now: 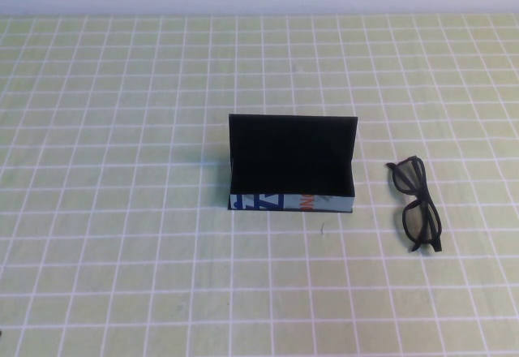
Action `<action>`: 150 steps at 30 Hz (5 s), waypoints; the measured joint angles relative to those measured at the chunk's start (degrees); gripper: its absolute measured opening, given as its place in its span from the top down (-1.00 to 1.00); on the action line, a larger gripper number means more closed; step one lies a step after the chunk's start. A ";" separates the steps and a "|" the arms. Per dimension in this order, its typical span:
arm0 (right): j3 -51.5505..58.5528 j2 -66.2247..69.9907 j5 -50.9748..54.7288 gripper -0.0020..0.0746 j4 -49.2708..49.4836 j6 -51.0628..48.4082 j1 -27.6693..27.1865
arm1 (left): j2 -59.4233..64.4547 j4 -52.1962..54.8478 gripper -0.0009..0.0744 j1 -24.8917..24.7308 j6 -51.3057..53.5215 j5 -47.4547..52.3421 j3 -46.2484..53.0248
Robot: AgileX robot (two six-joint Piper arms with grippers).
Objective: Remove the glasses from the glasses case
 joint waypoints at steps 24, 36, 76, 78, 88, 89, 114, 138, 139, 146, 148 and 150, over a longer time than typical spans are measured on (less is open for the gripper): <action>14.78 -2.64 -34.42 0.99 7.00 -5.45 0.00 | -7.73 -0.68 0.99 0.00 0.43 -5.64 15.23; 14.89 -2.73 -33.30 0.99 4.86 -5.45 0.00 | -7.73 -0.77 0.99 0.00 0.43 -5.67 15.23; 41.14 -18.28 -45.57 0.99 -2.89 -5.45 -10.44 | -7.73 -1.95 0.99 0.00 0.43 -5.67 15.23; 41.14 -18.28 -45.57 0.99 -2.89 -5.45 -10.44 | -7.73 -1.95 0.99 0.00 0.43 -5.67 15.23; 41.14 -18.28 -45.57 0.99 -2.89 -5.45 -10.44 | -7.73 -1.99 0.99 0.00 1.78 -7.02 15.23; 41.14 -18.28 -45.57 0.99 -2.89 -5.45 -10.44 | -7.73 -0.74 0.99 0.00 1.78 -7.17 15.23; 41.14 -18.30 -45.69 0.99 -2.89 -5.45 -10.44 | -15.54 97.32 0.99 2.96 -86.95 15.36 15.20; 41.14 -18.30 -45.69 0.99 -2.89 -5.45 -10.44 | -15.54 97.43 0.99 2.96 -86.95 15.49 15.20; 41.14 -18.30 -45.69 0.99 -2.89 -5.45 -10.44 | -15.54 97.43 0.99 2.96 -86.95 15.49 15.20; 41.14 -18.30 -45.69 0.99 -2.89 -5.45 -10.44 | -15.54 97.43 0.99 2.96 -86.95 15.49 15.20; 41.14 -18.30 -45.69 0.99 -2.89 -5.45 -10.44 | -15.54 97.43 0.99 2.96 -86.95 15.49 15.20; 41.14 -18.30 -45.69 0.99 -2.89 -5.45 -10.44 | -15.54 97.43 0.99 2.96 -86.95 15.49 15.20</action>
